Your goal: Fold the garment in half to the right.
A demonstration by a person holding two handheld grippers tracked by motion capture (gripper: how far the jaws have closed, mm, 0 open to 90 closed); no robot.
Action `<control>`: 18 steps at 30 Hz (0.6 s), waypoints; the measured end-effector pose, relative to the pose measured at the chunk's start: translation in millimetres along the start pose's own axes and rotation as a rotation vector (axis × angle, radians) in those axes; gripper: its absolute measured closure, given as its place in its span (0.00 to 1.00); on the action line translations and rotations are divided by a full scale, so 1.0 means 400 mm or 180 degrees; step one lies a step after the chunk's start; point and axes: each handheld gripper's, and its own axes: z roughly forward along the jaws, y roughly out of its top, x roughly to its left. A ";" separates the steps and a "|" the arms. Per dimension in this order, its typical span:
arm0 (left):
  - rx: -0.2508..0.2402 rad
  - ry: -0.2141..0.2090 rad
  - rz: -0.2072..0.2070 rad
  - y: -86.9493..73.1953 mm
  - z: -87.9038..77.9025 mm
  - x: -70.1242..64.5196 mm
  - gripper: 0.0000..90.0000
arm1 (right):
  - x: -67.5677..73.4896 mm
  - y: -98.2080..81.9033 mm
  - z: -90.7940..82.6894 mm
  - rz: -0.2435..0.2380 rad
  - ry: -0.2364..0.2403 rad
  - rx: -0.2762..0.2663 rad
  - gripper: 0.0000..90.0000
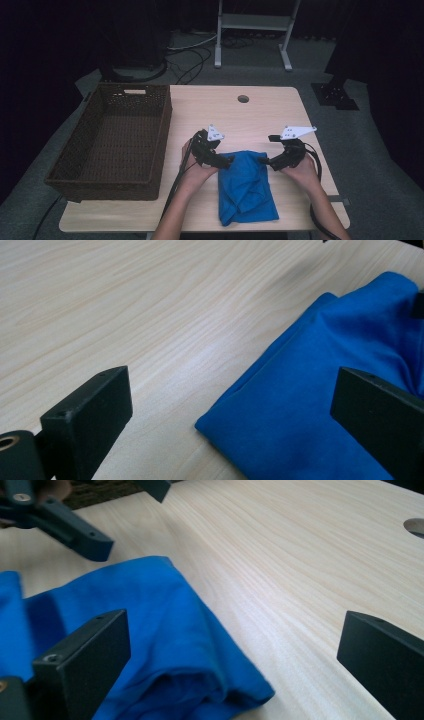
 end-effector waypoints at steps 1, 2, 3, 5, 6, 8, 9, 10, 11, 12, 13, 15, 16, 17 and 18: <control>0.0024 0.0005 0.0029 -0.001 0.004 -0.004 0.03 | -0.011 -0.001 0.012 0.0022 -0.0014 0.0021 0.00; 0.0033 0.0014 0.0044 -0.001 0.007 -0.006 0.03 | -0.015 -0.002 0.015 0.0032 -0.0020 0.0031 0.00; 0.0050 0.0027 0.0060 -0.001 0.010 -0.008 0.03 | -0.021 -0.004 0.020 0.0045 -0.0022 0.0034 0.00; 0.0078 0.0058 0.0060 -0.002 0.018 -0.007 0.03 | -0.031 -0.009 0.029 0.0066 -0.0038 0.0071 0.00; 0.0115 0.0076 0.0066 -0.002 0.024 -0.005 0.03 | -0.036 -0.011 0.034 0.0069 -0.0047 0.0088 0.00; 0.0192 0.0128 0.0075 -0.003 0.037 0.001 0.03 | -0.045 -0.017 0.043 0.0086 -0.0060 0.0130 0.00; 0.0235 0.0161 0.0082 -0.004 0.043 0.005 0.03 | -0.049 -0.020 0.048 0.0095 -0.0067 0.0145 0.00; 0.0267 0.0191 0.0082 -0.005 0.048 0.009 0.03 | -0.052 -0.023 0.053 0.0097 -0.0073 0.0169 0.00; 0.0294 0.0228 0.0095 -0.007 0.052 0.013 0.03 | -0.055 -0.025 0.058 0.0098 -0.0079 0.0191 0.00; 0.0324 0.0262 0.0101 -0.008 0.057 0.016 0.03 | -0.057 -0.028 0.064 0.0097 -0.0085 0.0218 0.00; 0.0362 0.0294 0.0113 -0.009 0.062 0.018 0.03 | -0.059 -0.030 0.069 0.0100 -0.0090 0.0245 0.00; 0.0444 0.0367 0.0161 -0.014 0.074 0.020 0.03 | -0.062 -0.033 0.079 0.0090 -0.0097 0.0298 0.00; 0.0487 0.0384 0.0175 -0.016 0.080 0.022 0.03 | -0.062 -0.034 0.084 0.0081 -0.0102 0.0316 0.00; 0.0500 0.0387 0.0174 -0.019 0.084 0.023 0.03 | -0.064 -0.035 0.088 0.0063 -0.0108 0.0342 0.00; 0.0507 0.0382 0.0160 -0.020 0.086 0.025 0.03 | -0.064 -0.035 0.091 0.0068 -0.0115 0.0362 0.00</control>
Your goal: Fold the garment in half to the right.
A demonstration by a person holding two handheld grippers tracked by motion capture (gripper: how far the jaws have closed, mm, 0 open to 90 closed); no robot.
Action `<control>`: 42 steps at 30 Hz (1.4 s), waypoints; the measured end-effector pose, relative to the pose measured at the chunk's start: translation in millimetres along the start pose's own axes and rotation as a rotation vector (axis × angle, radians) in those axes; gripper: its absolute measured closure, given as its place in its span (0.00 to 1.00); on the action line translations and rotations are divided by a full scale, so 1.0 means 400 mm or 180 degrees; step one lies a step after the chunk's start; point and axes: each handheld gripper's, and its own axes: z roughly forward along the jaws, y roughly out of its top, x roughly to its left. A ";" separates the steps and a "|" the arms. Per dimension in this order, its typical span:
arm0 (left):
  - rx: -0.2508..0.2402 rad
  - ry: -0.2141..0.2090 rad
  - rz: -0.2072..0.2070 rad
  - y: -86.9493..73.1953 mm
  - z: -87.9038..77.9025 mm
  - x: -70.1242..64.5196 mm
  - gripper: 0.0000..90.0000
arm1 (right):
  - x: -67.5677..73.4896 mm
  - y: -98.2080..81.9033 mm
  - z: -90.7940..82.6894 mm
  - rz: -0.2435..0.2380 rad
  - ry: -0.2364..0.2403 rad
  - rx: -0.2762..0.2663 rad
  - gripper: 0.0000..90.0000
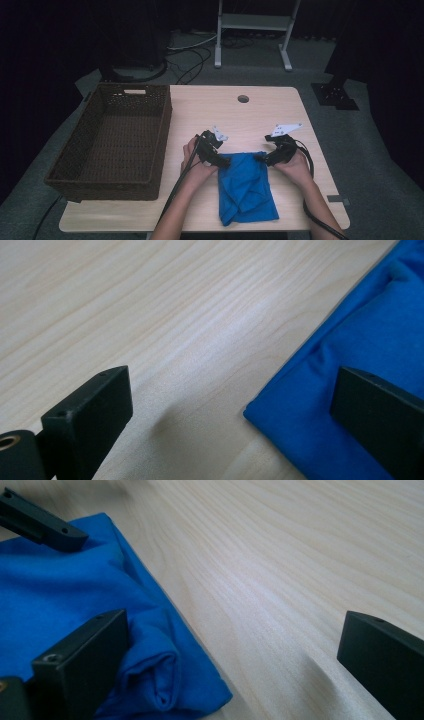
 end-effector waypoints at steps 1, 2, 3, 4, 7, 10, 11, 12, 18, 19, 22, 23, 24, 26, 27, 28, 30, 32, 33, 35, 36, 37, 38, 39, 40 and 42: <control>-0.0008 0.0017 -0.0016 -0.001 0.001 0.001 0.03 | -0.001 0.001 0.001 0.0005 -0.0003 0.0005 0.00; -0.0018 0.0024 -0.0016 0.000 0.001 0.002 0.03 | -0.001 0.001 0.002 -0.0007 -0.0024 0.0013 0.00; -0.0016 0.0029 -0.0011 0.000 -0.001 0.004 0.03 | -0.002 0.002 0.004 -0.0016 -0.0044 0.0042 0.00; -0.0035 0.0023 -0.0026 0.001 -0.004 0.007 0.03 | -0.002 0.002 0.006 -0.0020 -0.0050 0.0073 0.00; -0.0072 0.0002 -0.0052 0.003 -0.010 0.013 0.03 | -0.002 0.005 0.012 -0.0030 -0.0061 0.0143 0.00; -0.0019 0.0018 -0.0012 0.000 0.001 0.012 0.03 | -0.008 0.008 0.017 0.0033 -0.0077 0.0174 0.00; -0.0026 0.0006 -0.0010 -0.001 0.004 0.014 0.04 | -0.009 0.009 0.018 0.0051 -0.0073 0.0178 0.00; -0.0032 -0.0009 0.0000 -0.001 0.005 0.019 0.04 | -0.012 0.010 0.019 0.0051 -0.0083 0.0180 0.00; 0.0000 -0.0139 -0.0069 0.008 0.024 0.063 0.04 | -0.036 0.022 0.032 0.0087 -0.0113 0.0180 0.00; 0.0003 -0.0178 -0.0057 0.010 0.027 0.071 0.04 | -0.041 0.024 0.035 0.0103 -0.0115 0.0185 0.00; -0.0010 -0.0268 -0.0056 0.013 0.036 0.087 0.03 | -0.047 0.029 0.041 0.0143 -0.0123 0.0196 0.00; -0.0033 -0.0288 -0.0031 0.013 0.038 0.090 0.03 | -0.047 0.029 0.041 0.0155 -0.0123 0.0200 0.00; -0.0052 -0.0308 -0.0024 0.013 0.040 0.094 0.03 | -0.047 0.028 0.041 0.0170 -0.0125 0.0194 0.00; -0.0073 -0.0382 -0.0014 0.013 0.045 0.102 0.03 | -0.047 0.027 0.040 0.0195 -0.0132 0.0202 0.00; -0.0083 -0.0425 -0.0015 0.012 0.047 0.106 0.03 | -0.048 0.027 0.040 0.0201 -0.0131 0.0208 0.00; -0.0093 -0.0463 -0.0026 0.011 0.049 0.110 0.03 | -0.050 0.027 0.040 0.0213 -0.0122 0.0208 0.00; -0.0126 -0.0521 -0.0035 0.008 0.052 0.116 0.03 | -0.050 0.027 0.039 0.0235 -0.0126 0.0214 0.00; -0.0156 -0.0543 -0.0046 0.005 0.054 0.118 0.03 | -0.050 0.026 0.039 0.0248 -0.0121 0.0210 0.00; -0.0170 -0.0548 -0.0038 0.004 0.054 0.118 0.03 | -0.050 0.026 0.038 0.0256 -0.0113 0.0205 0.00; -0.0200 -0.0568 -0.0026 0.002 0.054 0.120 0.04 | -0.051 0.024 0.032 0.0294 -0.0097 0.0144 0.00; -0.0204 -0.0572 -0.0028 0.001 0.053 0.121 0.05 | -0.050 0.023 0.027 0.0328 -0.0092 0.0096 0.00; -0.0203 -0.0570 -0.0031 0.001 0.053 0.121 0.05 | -0.048 0.022 0.022 0.0385 -0.0087 0.0052 0.00; -0.0203 -0.0569 -0.0030 0.001 0.053 0.121 0.05 | -0.044 0.021 0.018 0.0420 -0.0072 0.0030 0.00; -0.0203 -0.0568 -0.0030 0.001 0.053 0.121 0.05 | -0.038 0.021 0.013 0.0418 -0.0071 0.0026 0.00; -0.0202 -0.0566 -0.0029 0.001 0.053 0.121 0.05 | -0.032 0.021 0.008 0.0408 -0.0086 0.0017 0.00; -0.0196 -0.0553 -0.0033 0.001 0.054 0.120 0.04 | -0.021 0.024 -0.003 0.0409 -0.0091 0.0012 0.00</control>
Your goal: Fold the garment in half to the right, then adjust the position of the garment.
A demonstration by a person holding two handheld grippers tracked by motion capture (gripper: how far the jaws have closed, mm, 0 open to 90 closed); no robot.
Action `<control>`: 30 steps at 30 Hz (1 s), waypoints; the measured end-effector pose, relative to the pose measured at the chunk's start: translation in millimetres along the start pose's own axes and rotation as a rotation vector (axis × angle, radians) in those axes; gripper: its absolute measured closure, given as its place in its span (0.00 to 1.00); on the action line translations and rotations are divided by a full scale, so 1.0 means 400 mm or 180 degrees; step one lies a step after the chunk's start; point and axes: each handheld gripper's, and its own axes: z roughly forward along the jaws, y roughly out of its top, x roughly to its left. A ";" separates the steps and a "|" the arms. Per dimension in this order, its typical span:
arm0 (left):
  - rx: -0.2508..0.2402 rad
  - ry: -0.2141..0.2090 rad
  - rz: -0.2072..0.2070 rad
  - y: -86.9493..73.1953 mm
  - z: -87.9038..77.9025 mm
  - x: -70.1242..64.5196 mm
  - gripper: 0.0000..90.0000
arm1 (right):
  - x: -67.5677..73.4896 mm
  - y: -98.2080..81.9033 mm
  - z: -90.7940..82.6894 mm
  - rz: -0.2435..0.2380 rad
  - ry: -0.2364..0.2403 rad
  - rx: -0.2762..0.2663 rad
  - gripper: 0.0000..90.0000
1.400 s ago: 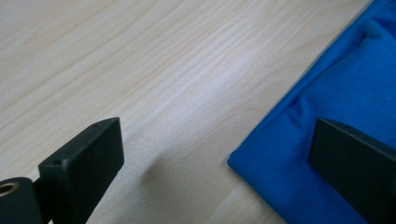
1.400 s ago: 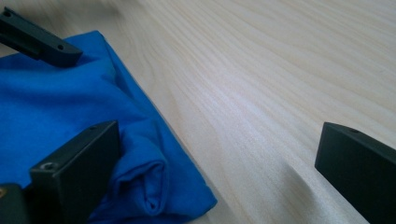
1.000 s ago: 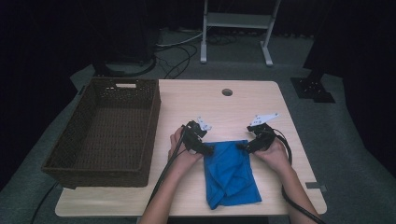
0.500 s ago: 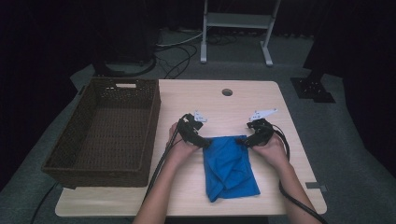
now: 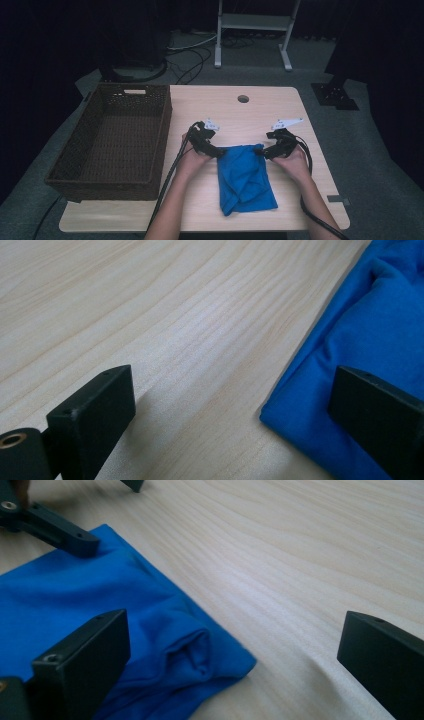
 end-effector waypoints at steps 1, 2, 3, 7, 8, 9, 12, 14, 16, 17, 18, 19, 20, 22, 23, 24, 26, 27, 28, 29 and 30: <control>0.0004 0.0011 -0.0007 0.000 0.000 0.000 0.04 | 0.005 0.003 -0.006 0.0001 -0.0010 -0.0004 0.00; 0.0004 0.0011 -0.0010 0.000 0.000 0.000 0.03 | 0.012 0.006 -0.015 0.0018 -0.0020 -0.0012 0.00; 0.0006 0.0012 -0.0009 0.000 0.000 0.000 0.03 | 0.018 0.009 -0.023 0.0028 -0.0009 -0.0046 0.00; 0.0009 0.0013 -0.0014 0.000 0.001 0.000 0.03 | 0.047 0.022 -0.045 0.0064 0.0032 -0.0080 0.00; 0.0010 0.0014 -0.0012 0.000 0.001 0.000 0.03 | 0.056 0.025 -0.048 0.0054 0.0021 -0.0071 0.00; 0.0009 0.0011 -0.0016 0.000 0.001 0.000 0.03 | 0.064 0.029 -0.050 0.0051 0.0015 -0.0060 0.00; 0.0008 0.0010 -0.0017 0.000 0.001 0.000 0.03 | 0.089 0.037 -0.053 0.0018 0.0026 -0.0040 0.00; 0.0013 0.0010 -0.0013 0.000 0.000 0.000 0.03 | 0.103 0.042 -0.053 -0.0006 0.0045 -0.0038 0.00; 0.0012 0.0010 -0.0014 0.000 0.001 0.000 0.03 | 0.116 0.047 -0.052 -0.0017 0.0058 -0.0033 0.00; 0.0012 0.0011 -0.0014 0.000 0.001 0.000 0.03 | 0.122 0.049 -0.051 -0.0003 0.0071 -0.0027 0.00; 0.0012 0.0011 -0.0015 0.000 0.001 0.000 0.03 | 0.129 0.051 -0.051 0.0004 0.0087 -0.0024 0.00; 0.0013 0.0010 -0.0014 0.000 0.000 0.000 0.03 | 0.137 0.053 -0.051 0.0011 0.0103 -0.0020 0.00; 0.0013 0.0010 -0.0014 0.000 0.000 0.000 0.03 | 0.146 0.056 -0.051 0.0010 0.0118 -0.0010 0.00; 0.0013 0.0011 -0.0014 0.000 0.000 0.000 0.03 | 0.166 0.064 -0.052 -0.0019 0.0130 0.0003 0.00; 0.0013 0.0011 -0.0013 0.000 0.000 0.000 0.03 | 0.176 0.068 -0.053 -0.0030 0.0137 0.0006 0.00; 0.0011 0.0012 -0.0014 0.000 0.001 0.000 0.03 | 0.186 0.071 -0.054 -0.0042 0.0143 0.0004 0.00; 0.0010 0.0012 -0.0014 0.000 0.001 0.000 0.03 | 0.206 0.079 -0.053 -0.0036 0.0188 0.0012 0.00; 0.0011 0.0012 -0.0013 0.000 0.001 0.000 0.03 | 0.215 0.082 -0.053 -0.0046 0.0209 0.0022 0.00; 0.0011 0.0012 -0.0013 0.000 0.001 0.000 0.03 | 0.226 0.086 -0.052 -0.0055 0.0219 0.0021 0.00; 0.0012 0.0012 -0.0012 0.000 0.001 0.000 0.03 | 0.236 0.089 -0.051 -0.0058 0.0223 0.0022 0.00; 0.0011 0.0012 -0.0013 0.000 0.001 0.000 0.03 | 0.245 0.093 -0.050 -0.0059 0.0238 0.0022 0.00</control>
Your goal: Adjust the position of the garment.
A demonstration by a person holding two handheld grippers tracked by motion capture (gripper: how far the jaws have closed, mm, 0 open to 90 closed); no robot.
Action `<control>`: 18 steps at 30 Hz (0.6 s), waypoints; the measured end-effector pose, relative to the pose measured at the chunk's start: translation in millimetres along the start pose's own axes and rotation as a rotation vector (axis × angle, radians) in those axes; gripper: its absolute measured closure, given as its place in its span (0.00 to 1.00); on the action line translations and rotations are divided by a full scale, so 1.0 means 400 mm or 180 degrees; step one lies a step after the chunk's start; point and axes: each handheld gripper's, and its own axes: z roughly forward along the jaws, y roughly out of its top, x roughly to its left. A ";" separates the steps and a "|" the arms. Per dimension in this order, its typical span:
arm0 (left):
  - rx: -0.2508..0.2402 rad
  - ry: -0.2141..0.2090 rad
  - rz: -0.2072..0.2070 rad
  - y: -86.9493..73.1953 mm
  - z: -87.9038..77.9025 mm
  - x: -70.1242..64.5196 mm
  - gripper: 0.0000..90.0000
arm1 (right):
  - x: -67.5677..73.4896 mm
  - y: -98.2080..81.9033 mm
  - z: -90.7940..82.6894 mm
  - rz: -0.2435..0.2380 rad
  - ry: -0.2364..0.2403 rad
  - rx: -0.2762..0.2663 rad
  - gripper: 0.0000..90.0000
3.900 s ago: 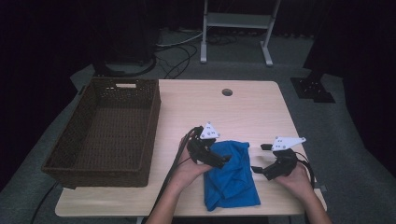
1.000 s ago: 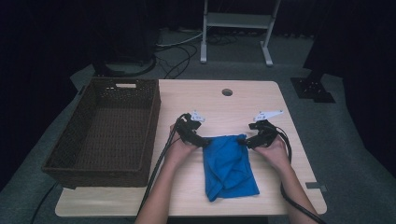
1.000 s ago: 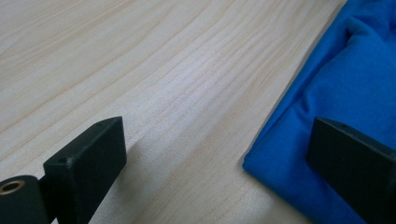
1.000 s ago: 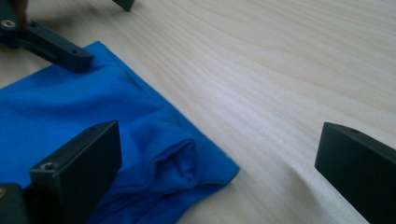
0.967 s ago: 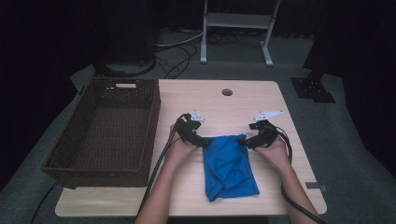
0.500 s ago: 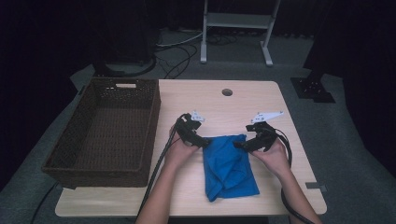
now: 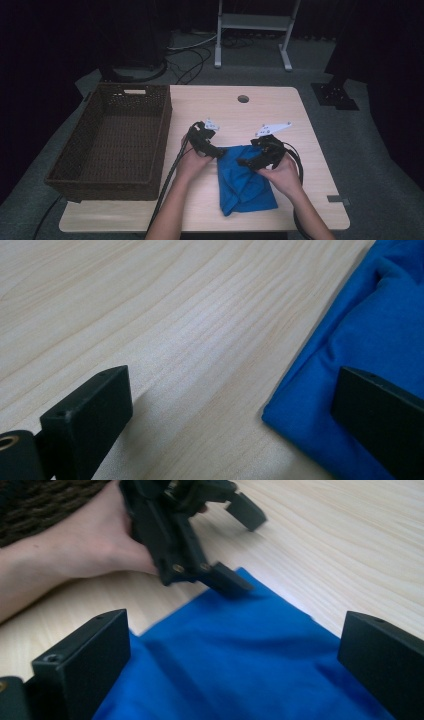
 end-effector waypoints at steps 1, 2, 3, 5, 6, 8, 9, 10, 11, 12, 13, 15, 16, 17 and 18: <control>-0.0002 0.0001 0.0000 0.000 0.000 0.000 0.03 | 0.009 0.004 0.003 0.0007 0.0009 -0.0004 0.00; -0.0002 0.0001 0.0000 0.000 0.000 0.000 0.03 | 0.017 0.008 0.005 0.0001 0.0028 -0.0009 0.00; -0.0002 0.0001 0.0001 0.000 0.000 0.000 0.03 | 0.026 0.011 0.008 0.0005 0.0037 -0.0007 0.00; -0.0004 0.0001 -0.0001 0.000 0.000 0.000 0.03 | 0.042 0.017 0.014 -0.0016 0.0065 -0.0015 0.00; -0.0004 0.0001 -0.0002 0.000 0.000 0.000 0.03 | 0.050 0.020 0.018 -0.0018 0.0078 -0.0008 0.00; -0.0004 0.0001 -0.0002 0.000 0.000 0.000 0.03 | 0.065 0.024 0.027 -0.0030 0.0102 -0.0003 0.00; -0.0004 0.0001 -0.0003 0.000 0.000 0.000 0.03 | 0.072 0.025 0.032 -0.0037 0.0102 0.0006 0.00; -0.0004 0.0001 -0.0002 0.000 0.000 0.000 0.03 | 0.078 0.025 0.038 -0.0047 0.0102 0.0018 0.00; -0.0004 0.0002 -0.0003 0.000 0.000 0.000 0.03 | 0.083 0.026 0.044 -0.0049 0.0108 0.0033 0.00; -0.0004 0.0001 -0.0004 0.000 0.000 0.000 0.03 | 0.088 0.026 0.051 -0.0041 0.0112 0.0055 0.00; -0.0004 0.0002 -0.0003 0.000 0.000 0.000 0.03 | 0.092 0.026 0.058 -0.0046 0.0110 0.0067 0.00; -0.0004 0.0002 -0.0003 0.000 0.000 0.000 0.03 | 0.101 0.026 0.071 -0.0046 0.0088 0.0097 0.00; -0.0004 0.0002 -0.0003 0.000 0.000 0.000 0.03 | 0.106 0.026 0.078 -0.0055 0.0061 0.0124 0.00; -0.0004 0.0002 -0.0002 0.000 0.000 0.000 0.03 | 0.111 0.026 0.085 -0.0068 0.0032 0.0153 0.00; -0.0003 0.0002 -0.0001 0.000 0.000 0.000 0.03 | 0.116 0.026 0.092 -0.0067 0.0015 0.0176 0.00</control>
